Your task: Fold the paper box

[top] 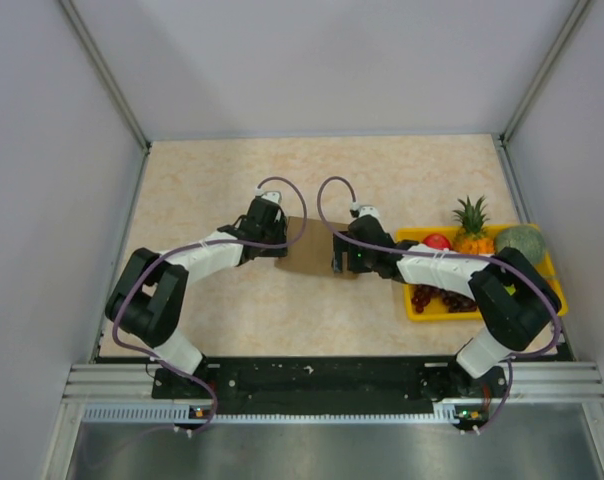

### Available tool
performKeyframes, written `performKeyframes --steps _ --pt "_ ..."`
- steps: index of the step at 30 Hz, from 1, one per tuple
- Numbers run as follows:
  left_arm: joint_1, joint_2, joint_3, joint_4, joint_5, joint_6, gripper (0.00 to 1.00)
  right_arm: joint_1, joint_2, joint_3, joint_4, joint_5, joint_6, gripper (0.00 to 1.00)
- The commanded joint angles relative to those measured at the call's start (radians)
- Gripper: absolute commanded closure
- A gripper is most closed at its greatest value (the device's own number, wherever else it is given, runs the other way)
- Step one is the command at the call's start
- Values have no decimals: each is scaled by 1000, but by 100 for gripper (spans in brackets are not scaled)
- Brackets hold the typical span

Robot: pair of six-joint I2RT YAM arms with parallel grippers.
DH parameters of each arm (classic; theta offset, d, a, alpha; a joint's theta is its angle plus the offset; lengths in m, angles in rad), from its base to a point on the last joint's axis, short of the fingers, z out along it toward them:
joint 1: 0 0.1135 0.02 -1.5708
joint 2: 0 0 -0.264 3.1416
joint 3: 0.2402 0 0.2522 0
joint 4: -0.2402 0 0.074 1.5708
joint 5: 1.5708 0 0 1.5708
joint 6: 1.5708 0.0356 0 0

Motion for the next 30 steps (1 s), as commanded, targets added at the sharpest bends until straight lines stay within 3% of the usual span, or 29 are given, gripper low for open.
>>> performKeyframes --steps 1,5,15,19,25,30 --pt "-7 17 -45 -27 -38 10 57 -14 -12 65 -29 -3 -23 18" --pt "-7 -3 -25 -55 -37 4 57 -27 -58 98 -40 -25 -20 17" --pt "-7 -12 -37 -49 -11 -13 55 -34 27 -13 20 -22 89 20" --pt "-7 -37 -33 -70 -9 -9 55 -34 10 18 -2 -14 66 21" --pt "-4 -158 43 -147 -40 28 42 -35 -45 99 -60 9 7 20" --pt "-2 -140 101 -158 -34 34 33 -57 -18 141 -75 1 -10 20"
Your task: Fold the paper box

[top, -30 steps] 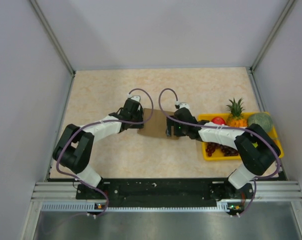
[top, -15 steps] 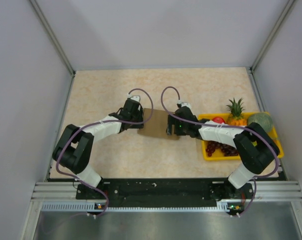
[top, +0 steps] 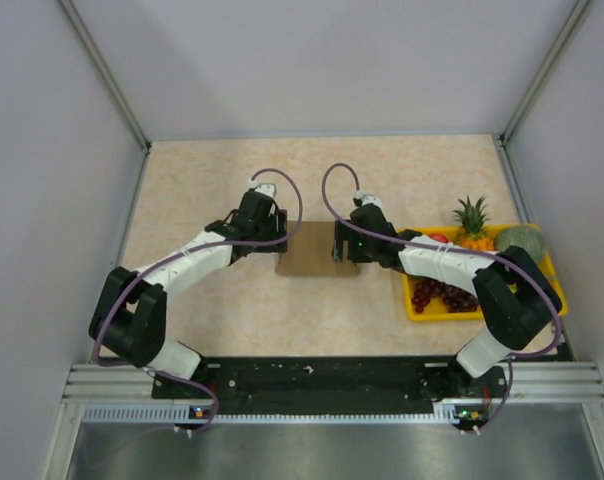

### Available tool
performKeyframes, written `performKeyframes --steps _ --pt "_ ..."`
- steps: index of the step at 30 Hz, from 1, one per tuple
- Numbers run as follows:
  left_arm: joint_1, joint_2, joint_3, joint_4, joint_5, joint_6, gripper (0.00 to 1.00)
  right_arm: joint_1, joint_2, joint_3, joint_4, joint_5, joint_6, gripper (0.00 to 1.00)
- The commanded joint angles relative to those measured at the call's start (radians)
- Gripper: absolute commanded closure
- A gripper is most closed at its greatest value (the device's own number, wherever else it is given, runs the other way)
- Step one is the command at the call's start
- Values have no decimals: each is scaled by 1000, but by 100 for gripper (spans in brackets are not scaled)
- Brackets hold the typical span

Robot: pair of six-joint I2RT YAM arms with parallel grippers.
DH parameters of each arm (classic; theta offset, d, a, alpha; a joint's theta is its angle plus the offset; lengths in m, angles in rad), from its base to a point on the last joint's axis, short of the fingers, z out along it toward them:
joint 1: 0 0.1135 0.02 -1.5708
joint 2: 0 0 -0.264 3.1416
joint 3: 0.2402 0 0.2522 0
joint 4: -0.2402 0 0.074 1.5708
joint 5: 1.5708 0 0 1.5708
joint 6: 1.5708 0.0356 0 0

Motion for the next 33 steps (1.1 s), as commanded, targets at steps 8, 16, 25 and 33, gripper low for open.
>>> performKeyframes --steps 8,16,25,33 --pt "-1 106 20 49 68 -13 41 -25 16 -9 57 -28 -8 21" --pt "-1 14 -93 148 151 -10 37 -27 -87 -147 211 -131 -86 22" --pt "-1 -57 -169 237 201 -13 30 -25 -87 -147 234 -251 -150 21" --pt "-1 -6 -146 240 234 -6 34 -27 -98 -140 246 -268 -144 21"
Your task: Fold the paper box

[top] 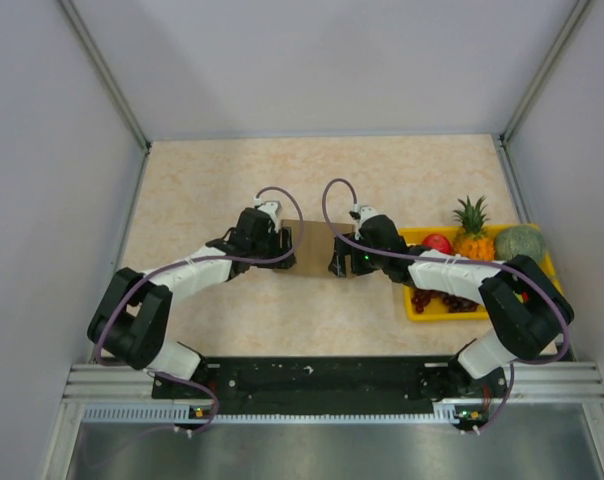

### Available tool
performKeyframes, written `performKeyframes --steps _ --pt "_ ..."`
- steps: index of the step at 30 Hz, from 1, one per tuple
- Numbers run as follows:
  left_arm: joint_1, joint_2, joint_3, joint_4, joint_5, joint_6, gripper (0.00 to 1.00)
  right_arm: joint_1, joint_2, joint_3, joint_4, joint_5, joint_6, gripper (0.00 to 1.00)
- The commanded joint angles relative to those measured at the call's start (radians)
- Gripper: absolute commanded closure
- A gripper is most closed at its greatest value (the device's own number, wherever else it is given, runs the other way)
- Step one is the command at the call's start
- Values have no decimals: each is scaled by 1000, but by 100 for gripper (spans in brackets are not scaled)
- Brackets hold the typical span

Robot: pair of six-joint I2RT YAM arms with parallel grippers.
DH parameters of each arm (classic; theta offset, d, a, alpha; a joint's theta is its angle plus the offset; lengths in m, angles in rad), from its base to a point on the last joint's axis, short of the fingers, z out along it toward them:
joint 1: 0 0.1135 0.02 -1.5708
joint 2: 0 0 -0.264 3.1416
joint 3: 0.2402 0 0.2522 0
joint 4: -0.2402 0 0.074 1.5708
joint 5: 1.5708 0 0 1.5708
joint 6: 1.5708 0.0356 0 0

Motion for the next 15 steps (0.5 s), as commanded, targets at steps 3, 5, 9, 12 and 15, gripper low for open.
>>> performKeyframes --steps 3,5,9,12,15 --pt "-2 8 14 34 -3 4 34 -4 -27 18 38 -9 -15 21" --pt "-2 -5 14 29 -23 12 33 -6 -22 18 30 3 -23 21" --pt "-2 -29 22 26 -87 10 31 -6 -24 18 15 15 -23 20" --pt "4 -2 60 2 -124 1 32 -6 -22 18 6 32 -21 21" --pt "7 47 84 -2 -104 -2 35 -6 -19 23 5 31 -26 23"
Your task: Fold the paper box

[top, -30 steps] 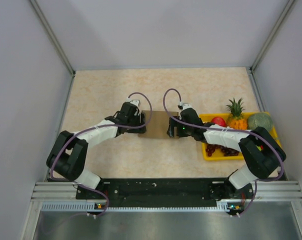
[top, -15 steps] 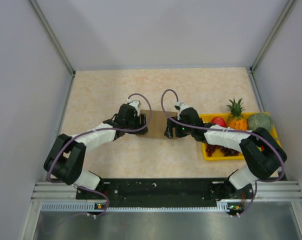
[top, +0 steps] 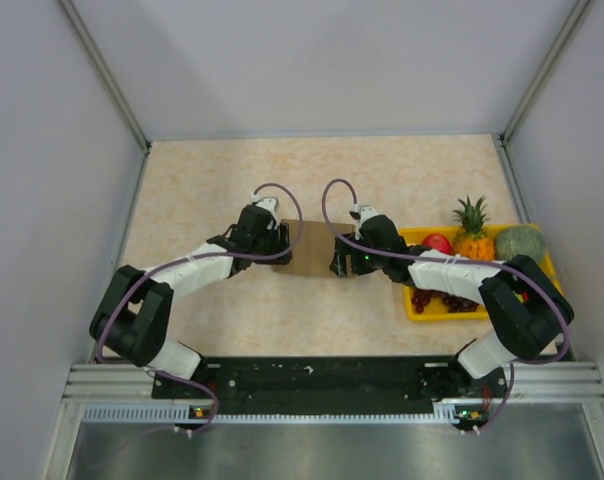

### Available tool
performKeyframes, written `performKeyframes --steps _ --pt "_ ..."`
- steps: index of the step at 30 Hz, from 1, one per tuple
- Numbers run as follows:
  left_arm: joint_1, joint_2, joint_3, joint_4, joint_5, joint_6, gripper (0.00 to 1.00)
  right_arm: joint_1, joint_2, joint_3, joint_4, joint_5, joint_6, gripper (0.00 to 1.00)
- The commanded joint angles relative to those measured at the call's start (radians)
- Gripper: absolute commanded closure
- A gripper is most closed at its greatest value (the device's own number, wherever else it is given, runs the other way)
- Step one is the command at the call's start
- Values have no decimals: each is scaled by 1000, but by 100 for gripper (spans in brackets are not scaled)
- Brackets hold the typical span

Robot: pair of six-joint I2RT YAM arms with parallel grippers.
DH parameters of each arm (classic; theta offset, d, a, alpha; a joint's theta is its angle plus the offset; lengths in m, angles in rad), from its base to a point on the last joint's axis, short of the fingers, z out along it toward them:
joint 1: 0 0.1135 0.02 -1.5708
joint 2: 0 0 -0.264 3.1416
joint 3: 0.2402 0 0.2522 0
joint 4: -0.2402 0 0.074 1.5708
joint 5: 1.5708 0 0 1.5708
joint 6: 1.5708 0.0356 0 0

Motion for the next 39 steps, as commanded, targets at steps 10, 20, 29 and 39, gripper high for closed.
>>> performKeyframes --steps 10,20,29,39 --pt "6 83 69 20 65 -16 37 -6 -2 26 37 -30 -10 27" --pt "5 -90 16 -36 243 -56 40 -4 -163 -14 -9 -137 71 31" --pt "2 -287 -41 -100 481 -197 42 -4 -285 -42 -101 -335 269 31" --pt "-11 -468 -49 -171 515 -390 44 -6 -398 -5 -170 -452 462 30"
